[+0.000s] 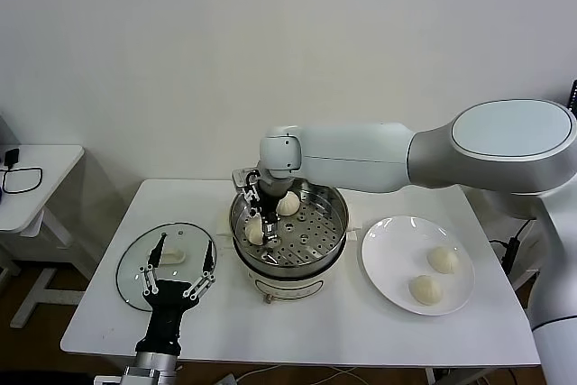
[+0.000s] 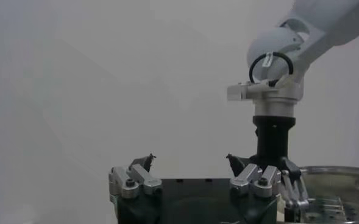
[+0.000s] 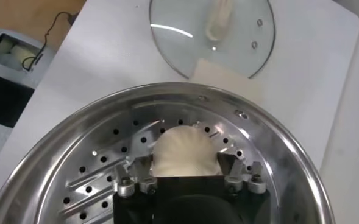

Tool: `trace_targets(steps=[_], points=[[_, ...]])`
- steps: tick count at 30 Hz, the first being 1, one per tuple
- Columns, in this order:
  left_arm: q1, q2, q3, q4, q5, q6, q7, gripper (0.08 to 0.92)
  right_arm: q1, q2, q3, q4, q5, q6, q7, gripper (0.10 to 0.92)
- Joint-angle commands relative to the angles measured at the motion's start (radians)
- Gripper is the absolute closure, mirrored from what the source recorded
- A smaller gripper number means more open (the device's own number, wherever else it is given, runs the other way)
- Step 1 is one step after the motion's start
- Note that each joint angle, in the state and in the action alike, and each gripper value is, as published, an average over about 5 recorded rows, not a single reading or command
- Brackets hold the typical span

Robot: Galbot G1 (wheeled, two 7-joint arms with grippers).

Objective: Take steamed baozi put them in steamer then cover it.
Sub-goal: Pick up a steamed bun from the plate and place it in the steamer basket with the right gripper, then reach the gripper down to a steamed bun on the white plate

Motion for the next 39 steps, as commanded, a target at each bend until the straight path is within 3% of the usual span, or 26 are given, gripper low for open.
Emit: trace_targets(steps=[1, 11, 21, 28, 39], points=[[0.001, -0.001, 0.000, -0.001, 0.001, 0.001, 0.000, 0.177, 0.030, -0.044, 0.003, 0.052, -0.025, -0.003, -0.008, 0.204], [0.004, 0.001, 0.004, -0.012, 0.004, 0.005, 0.000, 0.177, 0.219, -0.454, 0.006, 0.248, -0.172, 0.072, -0.247, 0.203], [0.009, -0.002, 0.005, -0.017, 0.007, 0.008, 0.000, 0.177, 0.107, -0.826, 0.021, 0.214, -0.367, 0.245, -0.369, 0.203], [0.016, -0.006, -0.001, -0.021, 0.009, 0.014, 0.000, 0.177, -0.194, -0.888, 0.193, 0.162, -0.467, 0.284, -0.353, 0.203], [0.019, -0.007, -0.006, -0.011, 0.010, 0.016, 0.000, 0.177, -0.417, -0.840, 0.337, 0.087, -0.543, 0.295, -0.314, 0.203]])
